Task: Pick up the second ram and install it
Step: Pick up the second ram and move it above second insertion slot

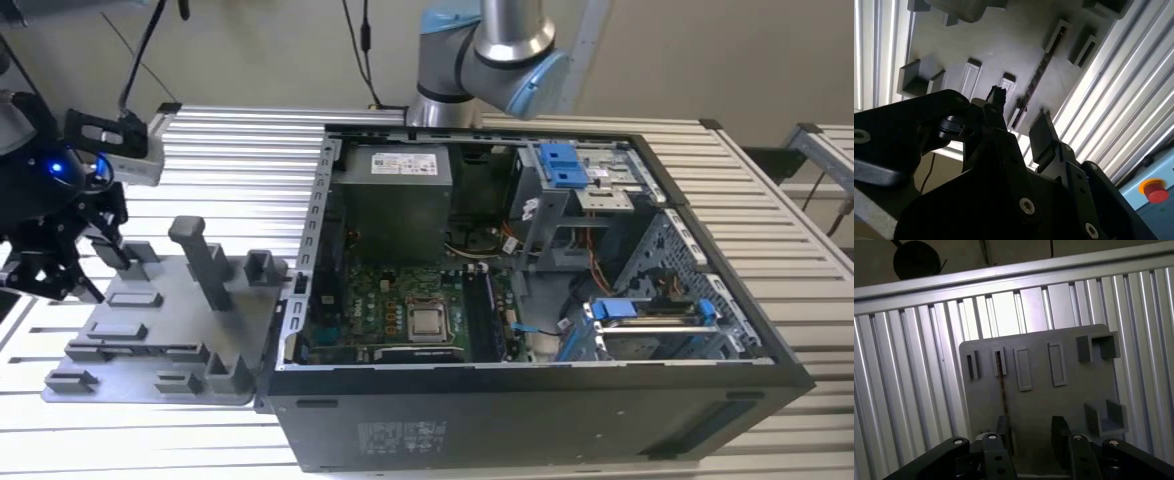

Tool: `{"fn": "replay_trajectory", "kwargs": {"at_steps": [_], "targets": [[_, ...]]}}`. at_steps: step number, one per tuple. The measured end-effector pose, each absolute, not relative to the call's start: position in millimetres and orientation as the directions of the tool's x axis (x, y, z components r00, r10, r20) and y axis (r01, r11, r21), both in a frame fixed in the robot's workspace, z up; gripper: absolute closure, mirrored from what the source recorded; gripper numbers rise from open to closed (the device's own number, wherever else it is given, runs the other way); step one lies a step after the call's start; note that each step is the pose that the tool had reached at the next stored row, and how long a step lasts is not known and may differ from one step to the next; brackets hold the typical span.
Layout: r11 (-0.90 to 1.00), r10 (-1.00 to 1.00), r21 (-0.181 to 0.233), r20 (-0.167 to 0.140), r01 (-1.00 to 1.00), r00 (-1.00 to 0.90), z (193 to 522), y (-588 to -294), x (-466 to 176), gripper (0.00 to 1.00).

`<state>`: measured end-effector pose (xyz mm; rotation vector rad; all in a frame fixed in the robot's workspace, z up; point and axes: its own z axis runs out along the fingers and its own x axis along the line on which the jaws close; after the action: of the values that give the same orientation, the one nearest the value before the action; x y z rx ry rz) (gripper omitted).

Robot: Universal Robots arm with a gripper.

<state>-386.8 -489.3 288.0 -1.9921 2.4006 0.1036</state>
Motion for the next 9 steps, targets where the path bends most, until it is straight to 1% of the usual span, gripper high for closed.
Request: {"fn": "replay_trajectory", "kwargs": {"at_steps": [9], "targets": [[0.12,-0.991,0.035,-0.058,-0.992,-0.122,273,-489,-388,0.52]]}}
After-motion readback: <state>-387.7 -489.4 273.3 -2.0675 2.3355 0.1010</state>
